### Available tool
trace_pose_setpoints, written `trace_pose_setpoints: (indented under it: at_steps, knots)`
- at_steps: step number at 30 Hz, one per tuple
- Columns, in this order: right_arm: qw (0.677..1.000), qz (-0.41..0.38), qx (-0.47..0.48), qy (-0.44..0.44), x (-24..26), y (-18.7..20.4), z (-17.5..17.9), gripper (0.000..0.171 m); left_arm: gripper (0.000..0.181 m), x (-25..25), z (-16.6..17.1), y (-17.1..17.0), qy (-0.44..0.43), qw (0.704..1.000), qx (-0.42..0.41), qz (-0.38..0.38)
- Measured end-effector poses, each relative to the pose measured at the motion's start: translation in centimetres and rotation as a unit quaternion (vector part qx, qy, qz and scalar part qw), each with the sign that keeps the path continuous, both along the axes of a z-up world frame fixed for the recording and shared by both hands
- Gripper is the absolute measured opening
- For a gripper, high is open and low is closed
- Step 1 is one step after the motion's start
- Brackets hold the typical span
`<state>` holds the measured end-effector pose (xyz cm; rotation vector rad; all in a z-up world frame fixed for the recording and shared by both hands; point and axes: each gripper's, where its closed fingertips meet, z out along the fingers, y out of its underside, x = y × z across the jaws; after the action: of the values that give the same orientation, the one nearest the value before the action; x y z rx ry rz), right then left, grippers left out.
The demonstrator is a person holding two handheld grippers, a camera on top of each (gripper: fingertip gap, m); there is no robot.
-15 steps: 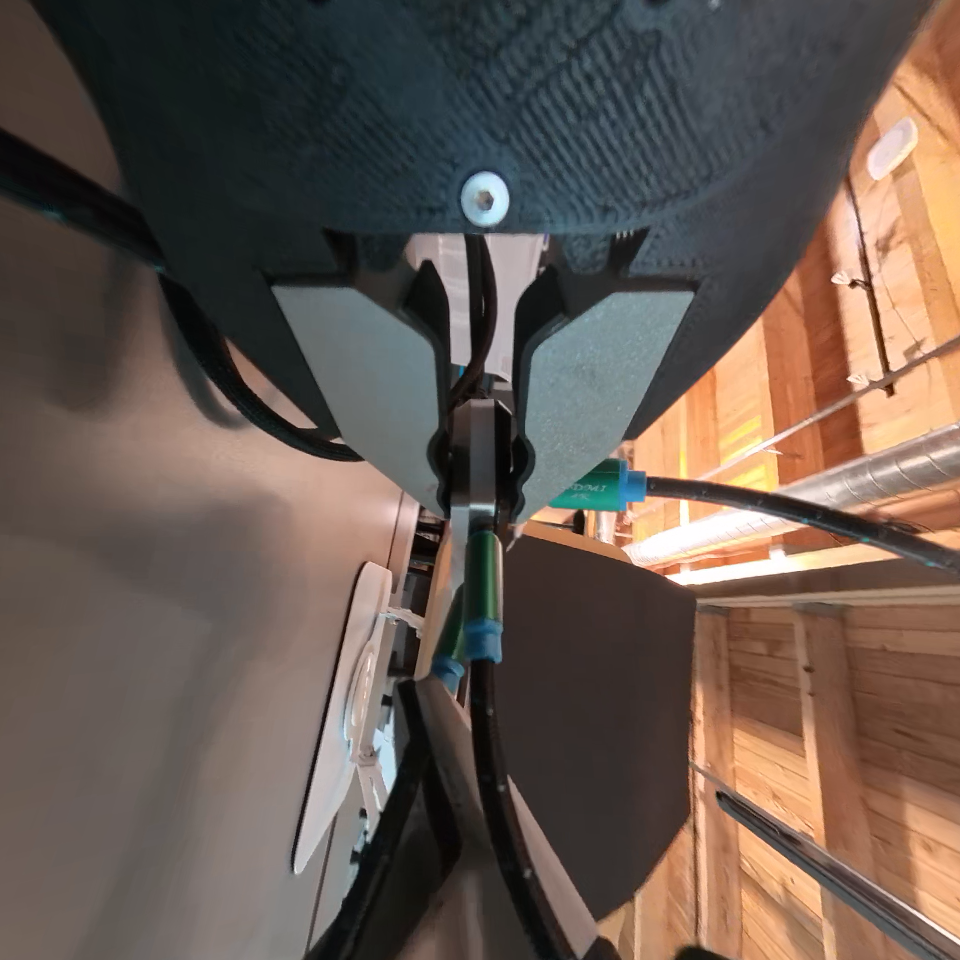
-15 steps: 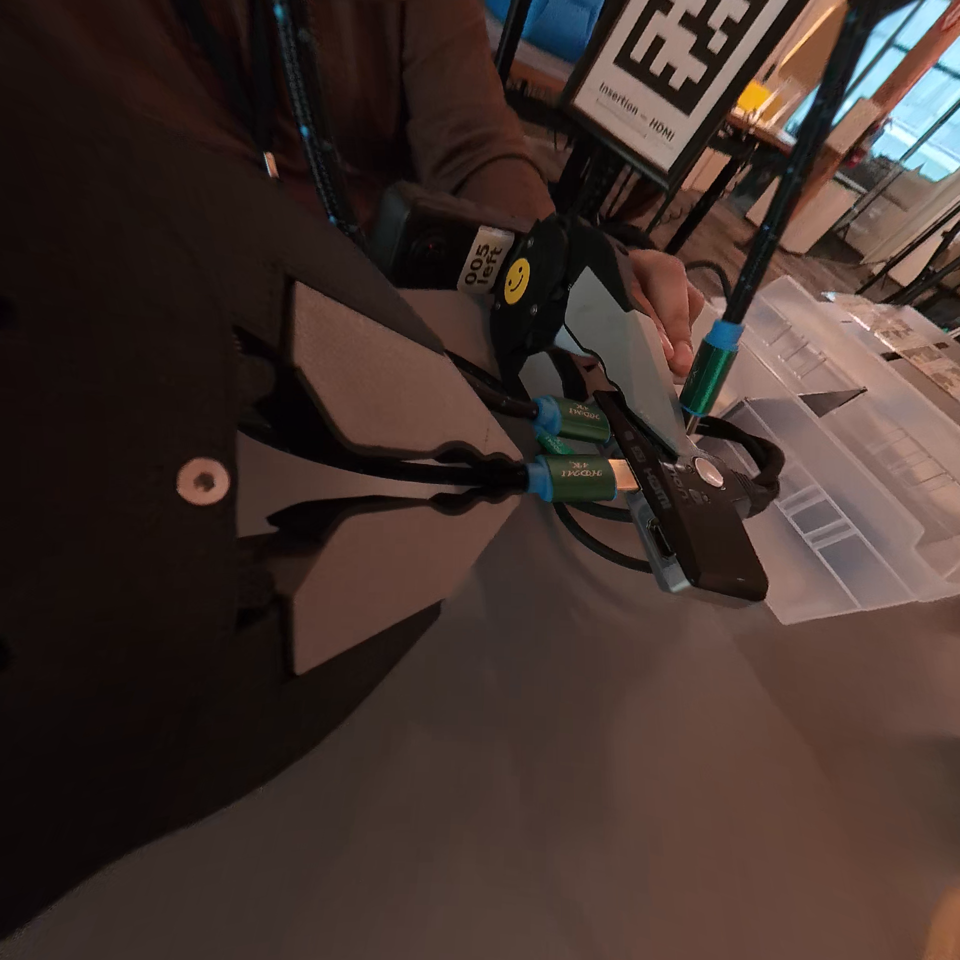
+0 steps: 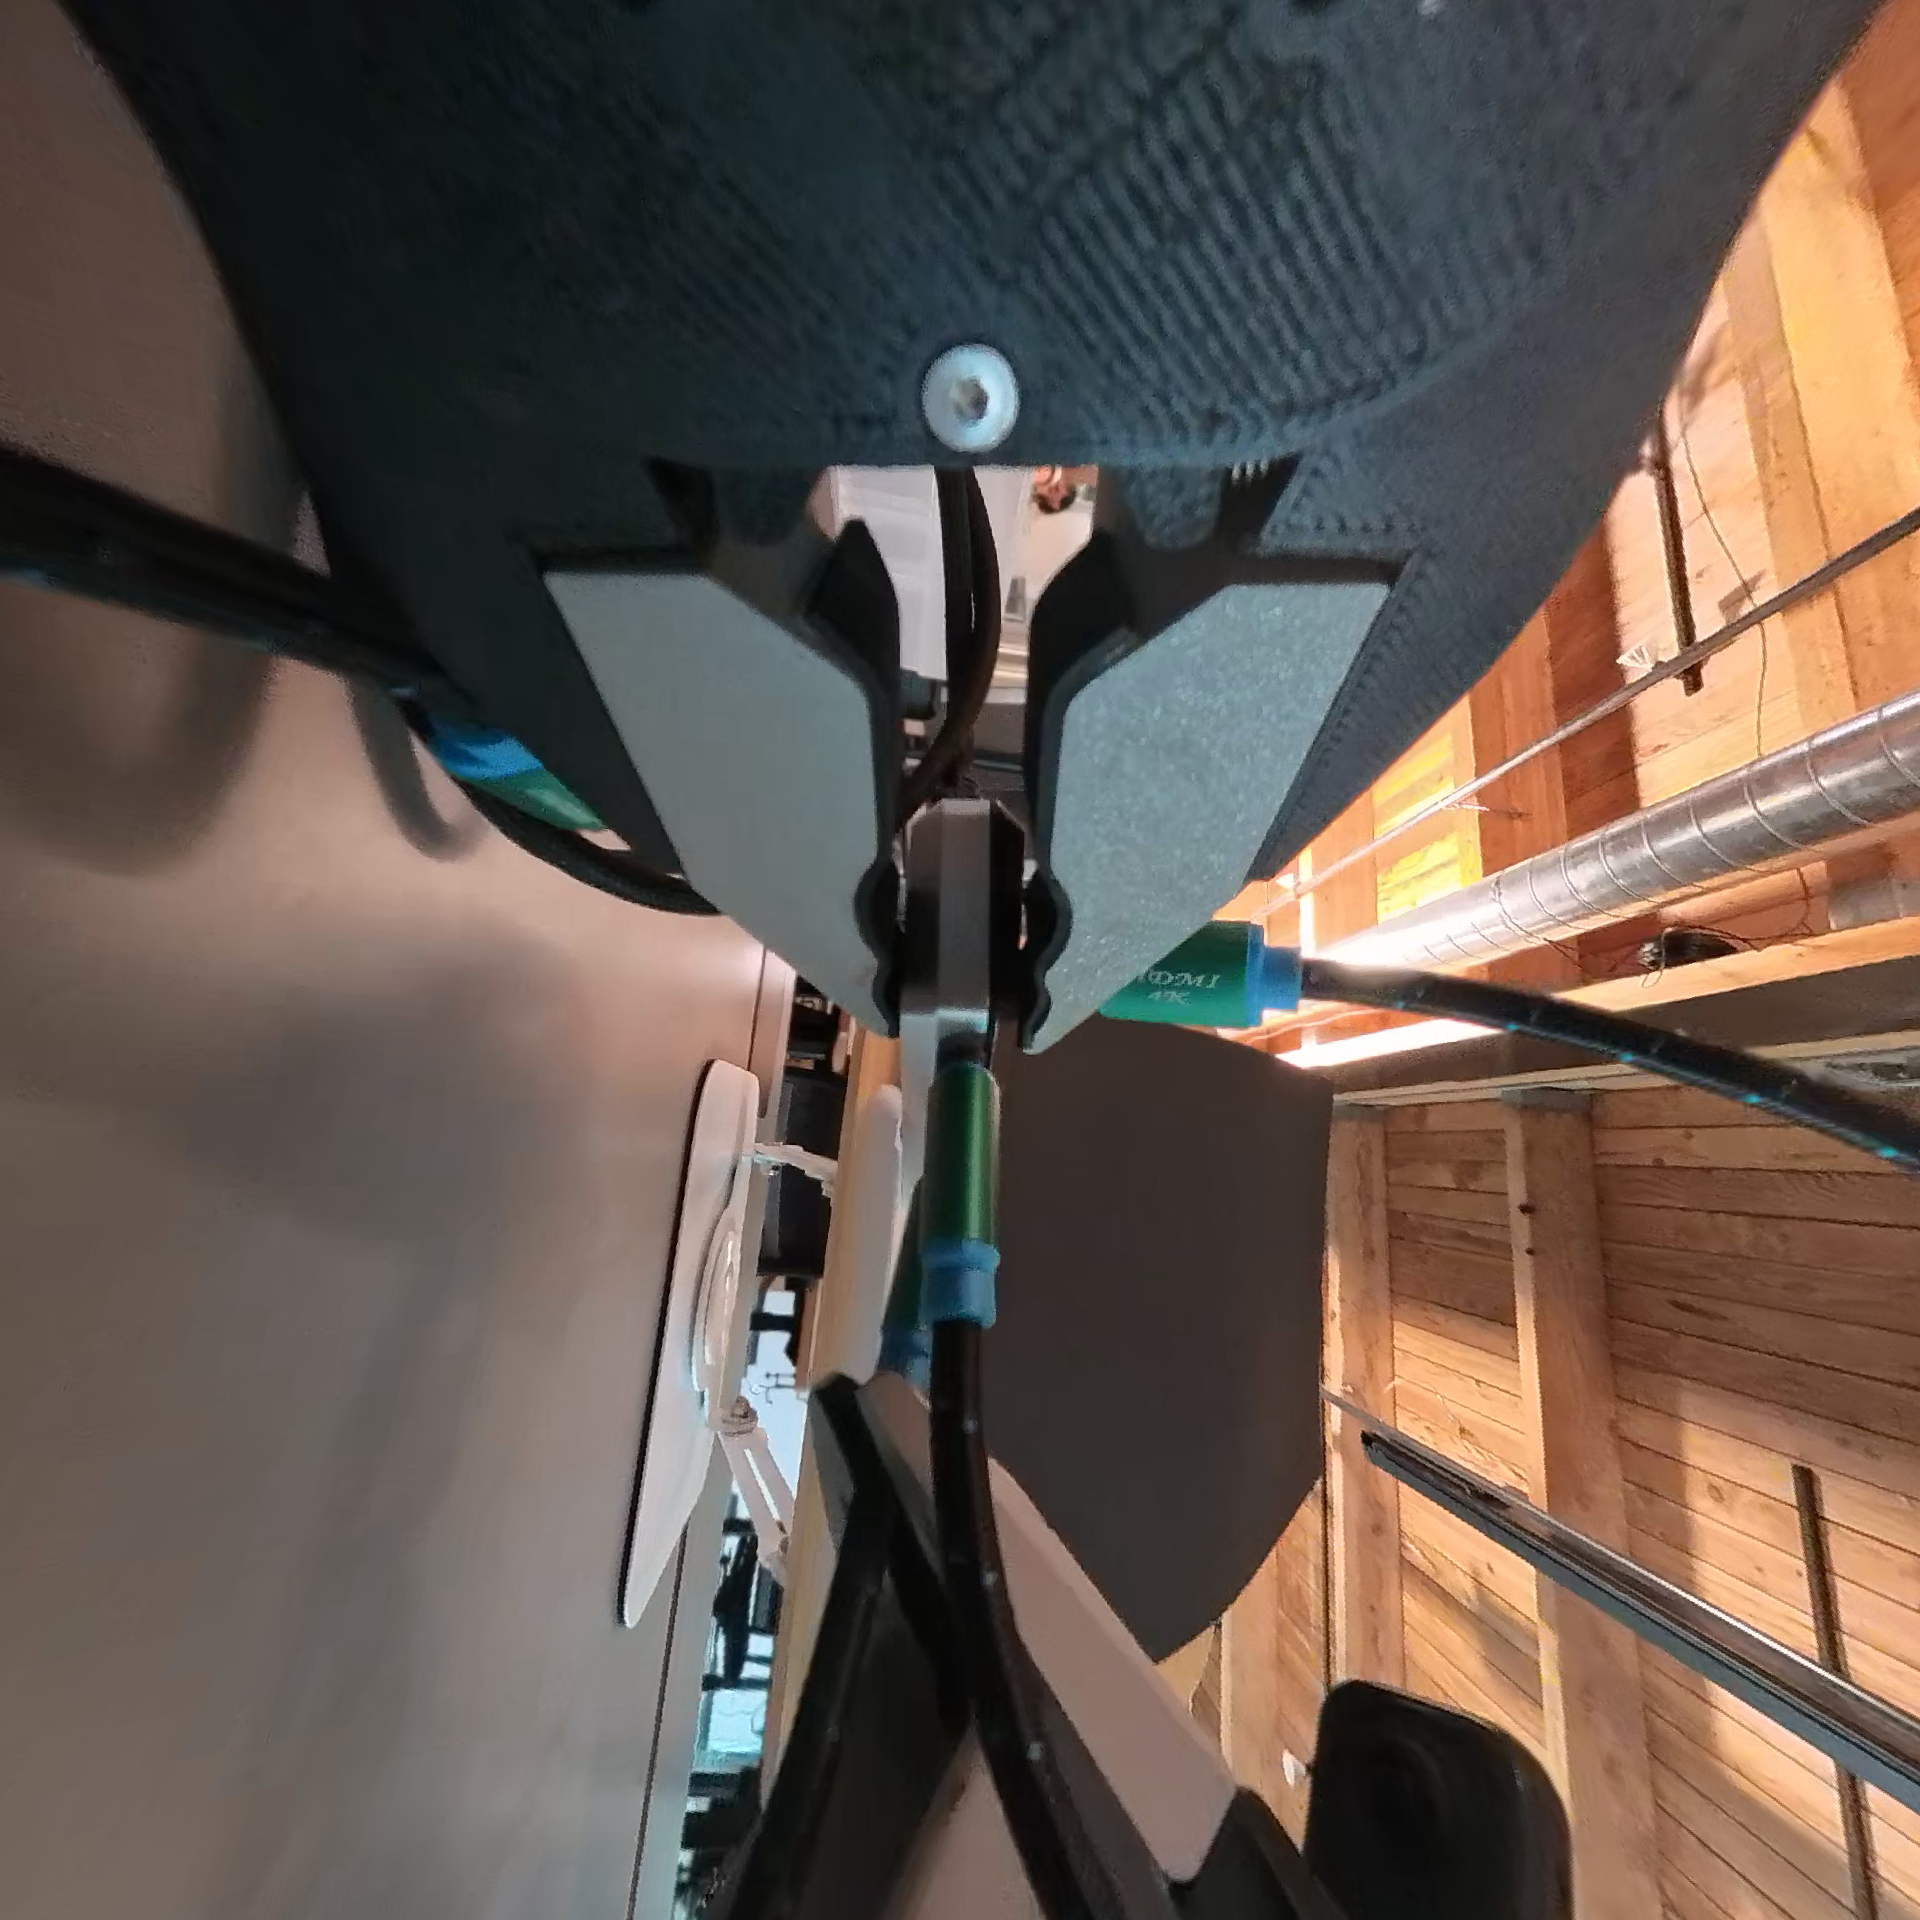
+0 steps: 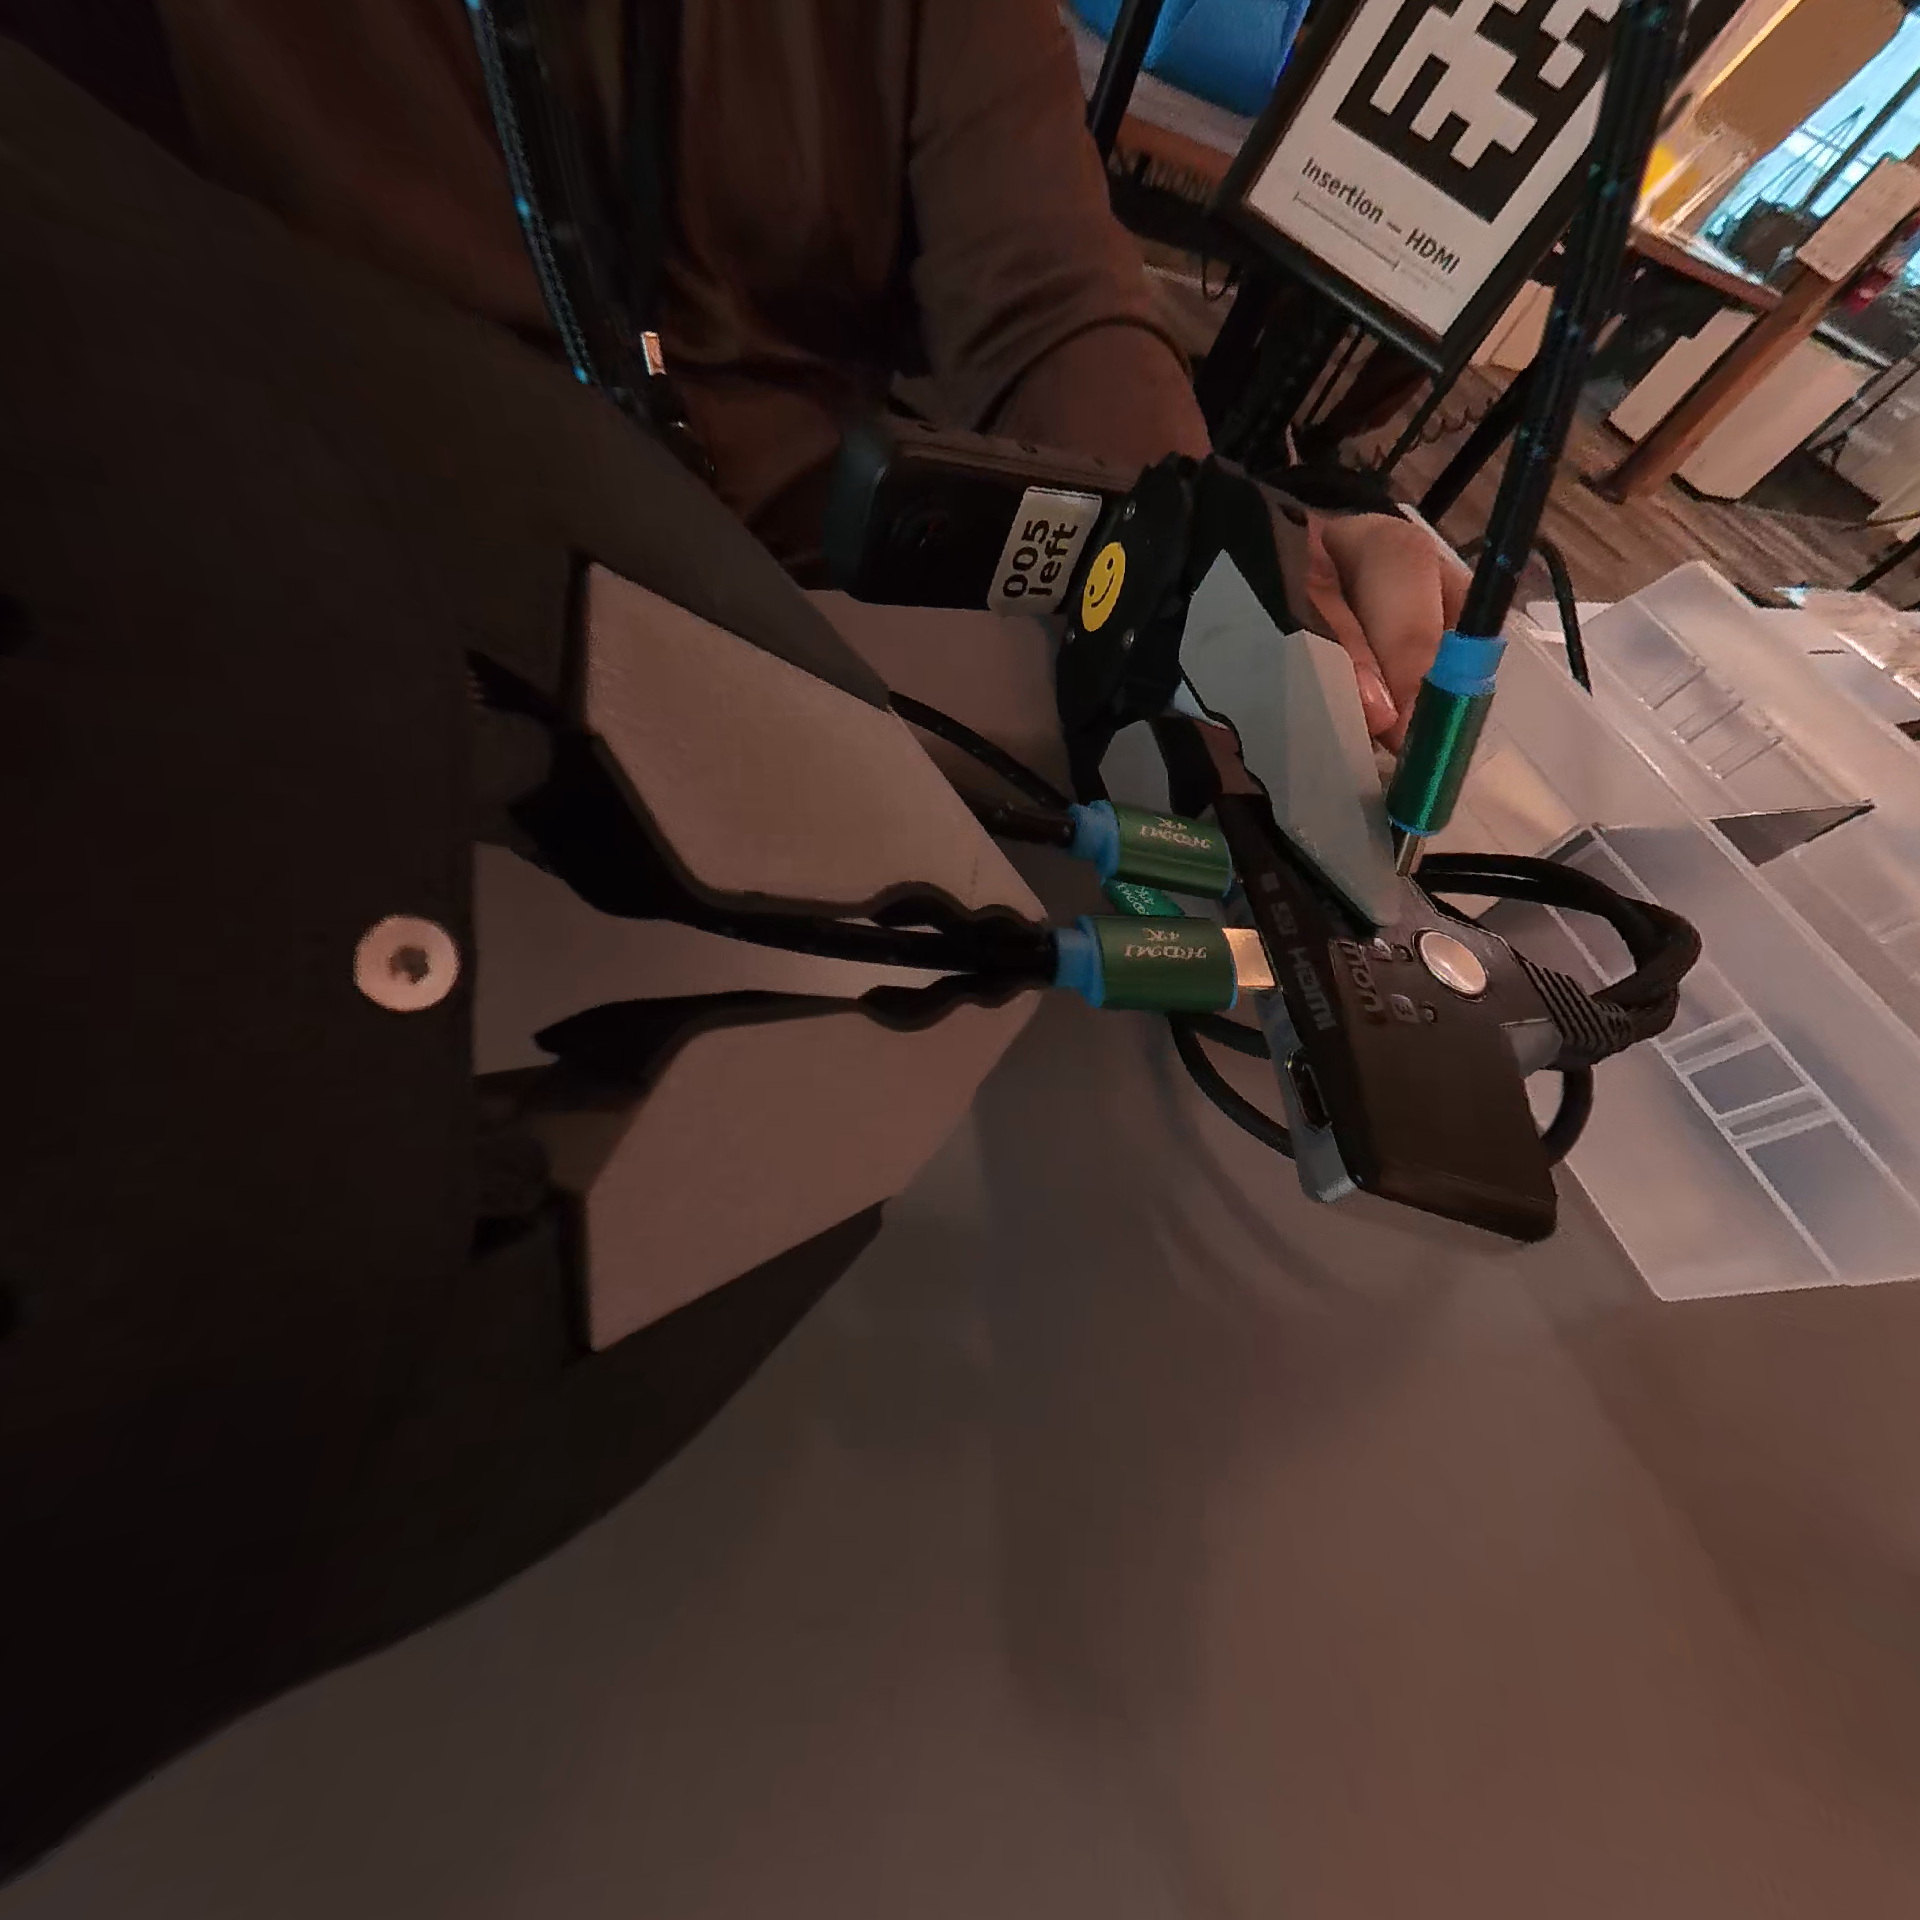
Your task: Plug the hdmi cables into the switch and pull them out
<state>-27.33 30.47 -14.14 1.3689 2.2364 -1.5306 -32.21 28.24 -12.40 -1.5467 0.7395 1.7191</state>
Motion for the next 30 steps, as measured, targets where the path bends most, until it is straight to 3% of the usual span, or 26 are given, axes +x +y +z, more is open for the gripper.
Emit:
trace_pose_setpoints:
  at_steps: [18, 30]
  knots:
    - [0.996, 0.045, -0.078, -0.024, 1.2, -0.3, 0.8, 0.004, 0.018, 1.0, 0.3, 0.0, -0.030, 0.998, 0.018, -0.046]
    - [0.998, 0.036, -0.051, -0.007, 1.1, -0.4, 0.9, 0.003, 0.017, 0.9, 0.5, -0.1, -0.055, 0.997, 0.034, -0.052]
